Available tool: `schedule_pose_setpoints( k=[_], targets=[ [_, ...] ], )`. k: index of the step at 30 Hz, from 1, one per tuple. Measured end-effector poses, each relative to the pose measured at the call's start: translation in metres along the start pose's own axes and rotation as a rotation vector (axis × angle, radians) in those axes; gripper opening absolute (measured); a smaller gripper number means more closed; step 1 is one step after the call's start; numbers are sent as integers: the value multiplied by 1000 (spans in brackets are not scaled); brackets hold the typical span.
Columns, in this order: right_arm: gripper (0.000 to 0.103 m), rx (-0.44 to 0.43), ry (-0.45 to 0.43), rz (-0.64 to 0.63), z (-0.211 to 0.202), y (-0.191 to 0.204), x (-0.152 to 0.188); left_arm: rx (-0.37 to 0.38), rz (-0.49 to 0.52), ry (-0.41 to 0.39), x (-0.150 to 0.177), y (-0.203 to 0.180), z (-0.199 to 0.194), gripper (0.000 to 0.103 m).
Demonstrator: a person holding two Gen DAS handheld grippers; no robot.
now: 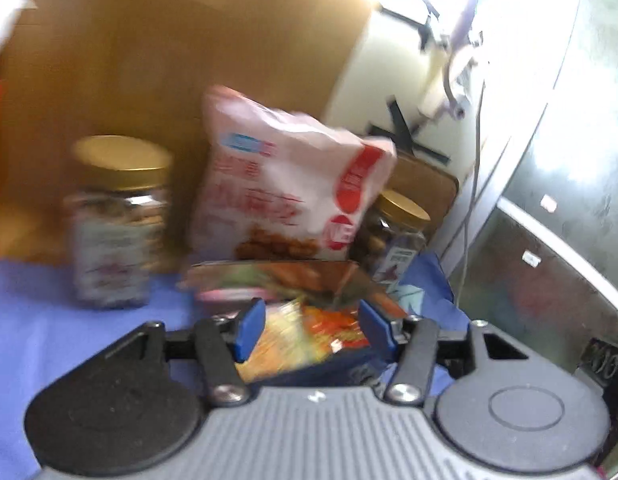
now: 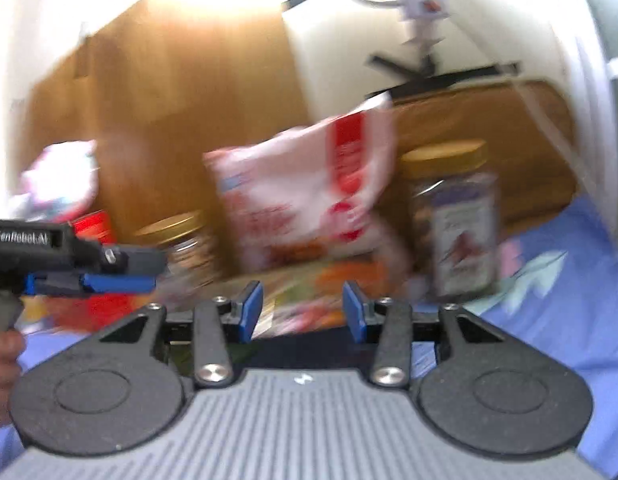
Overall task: Organize snacks
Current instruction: 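Carry the red packet into the tin box and open the left tool, then grasp the white yogurt cup with the left tool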
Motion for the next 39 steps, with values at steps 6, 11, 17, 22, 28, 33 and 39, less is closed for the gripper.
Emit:
schedule_pose_setpoints(
  k=[6, 11, 17, 22, 28, 33, 39],
  targets=[
    [48, -169, 306, -2, 42, 53, 61, -134, -135, 52, 63, 64, -48, 53],
    [49, -171, 371, 78, 76, 68, 75, -136, -212, 83, 105, 85, -75, 53],
    [39, -185, 401, 50, 85, 93, 82, -134, -222, 82, 117, 93, -94, 53],
    [39, -264, 319, -172, 38, 141, 81, -78, -269, 46, 118, 100, -118, 57],
    [33, -389, 391, -498, -9, 194, 132, -4, -220, 80, 128, 78, -121, 73],
    [34, -410, 396, -441, -19, 191, 135, 14, -178, 120, 139, 59, -109, 76],
    [41, -378, 455, -357, -17, 178, 147, -38, -132, 163, 149, 52, -95, 35]
  ],
)
Point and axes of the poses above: each gripper's, at about its wrist camera, not at the fingertips, and z roughly the way its jaws point, y to its left, x to its underside, the point moved 7 cm from there along z, roughly the way its jaws point, and after that the axes turned 8 degrees about -x, right-handed, at the moved point
